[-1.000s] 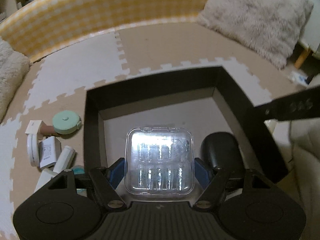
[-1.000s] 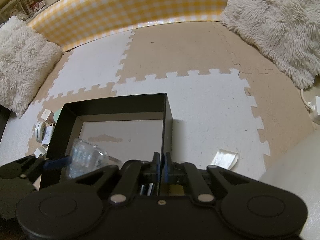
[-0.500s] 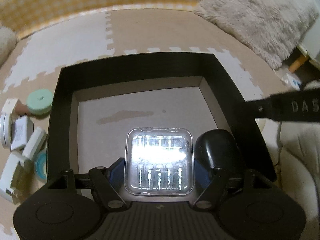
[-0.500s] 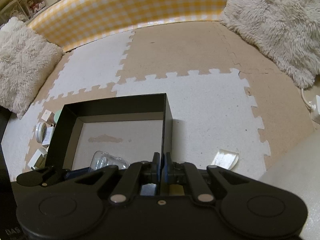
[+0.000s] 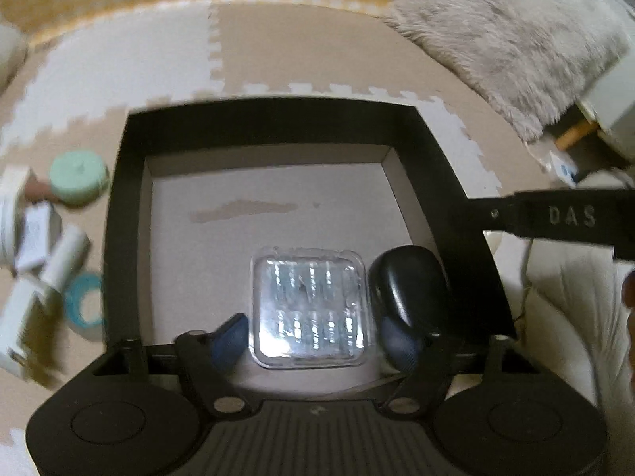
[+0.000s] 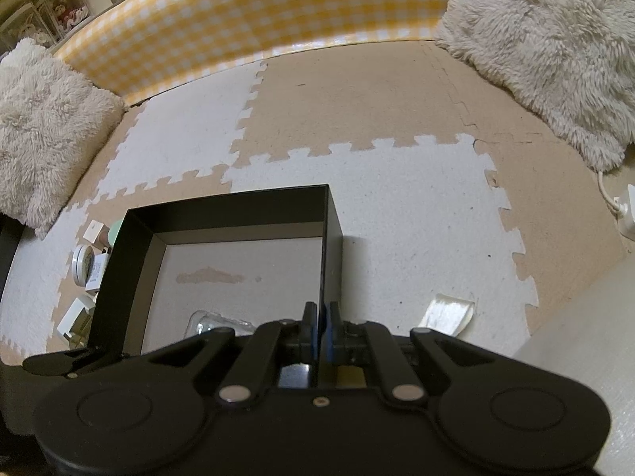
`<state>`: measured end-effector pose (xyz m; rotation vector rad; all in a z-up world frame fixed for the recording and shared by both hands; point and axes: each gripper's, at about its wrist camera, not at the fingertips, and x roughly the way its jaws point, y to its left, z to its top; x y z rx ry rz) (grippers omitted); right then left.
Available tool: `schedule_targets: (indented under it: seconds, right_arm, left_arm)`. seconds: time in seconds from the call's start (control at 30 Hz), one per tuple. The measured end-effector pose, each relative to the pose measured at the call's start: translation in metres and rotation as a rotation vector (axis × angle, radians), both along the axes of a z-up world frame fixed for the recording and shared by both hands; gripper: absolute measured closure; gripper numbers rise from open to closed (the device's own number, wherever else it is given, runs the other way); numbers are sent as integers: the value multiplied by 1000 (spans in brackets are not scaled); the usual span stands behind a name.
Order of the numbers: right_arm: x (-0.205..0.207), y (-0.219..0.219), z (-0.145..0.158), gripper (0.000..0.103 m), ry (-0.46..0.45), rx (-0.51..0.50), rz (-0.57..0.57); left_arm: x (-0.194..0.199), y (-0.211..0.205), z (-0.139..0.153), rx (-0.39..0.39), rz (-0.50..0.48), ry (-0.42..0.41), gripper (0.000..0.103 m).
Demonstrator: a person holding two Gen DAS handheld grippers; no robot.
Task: Organize rigid objects
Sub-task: 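Lower the clear plastic case into the black box and open the left gripper, then move the left gripper back to the white tool and close on it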
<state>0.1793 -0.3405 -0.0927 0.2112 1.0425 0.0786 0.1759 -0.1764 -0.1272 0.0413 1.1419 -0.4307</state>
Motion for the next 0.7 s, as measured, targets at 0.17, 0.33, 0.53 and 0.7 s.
schedule_targets:
  seconds: [0.17, 0.33, 0.53, 0.7]
  right_arm:
    - [0, -1, 0, 98, 0, 6, -2]
    - [1, -2, 0, 98, 0, 8, -3]
    - [1, -2, 0, 98, 0, 8, -2]
    - [1, -2, 0, 98, 0, 9, -4]
  left_arm:
    - [-5, 4, 9, -5, -20, -15, 37]
    - [-11, 11, 20, -24, -9, -11, 34]
    - [-21, 26, 43, -50, 11, -41, 21]
    - [-28, 40, 65, -69, 33, -82, 9]
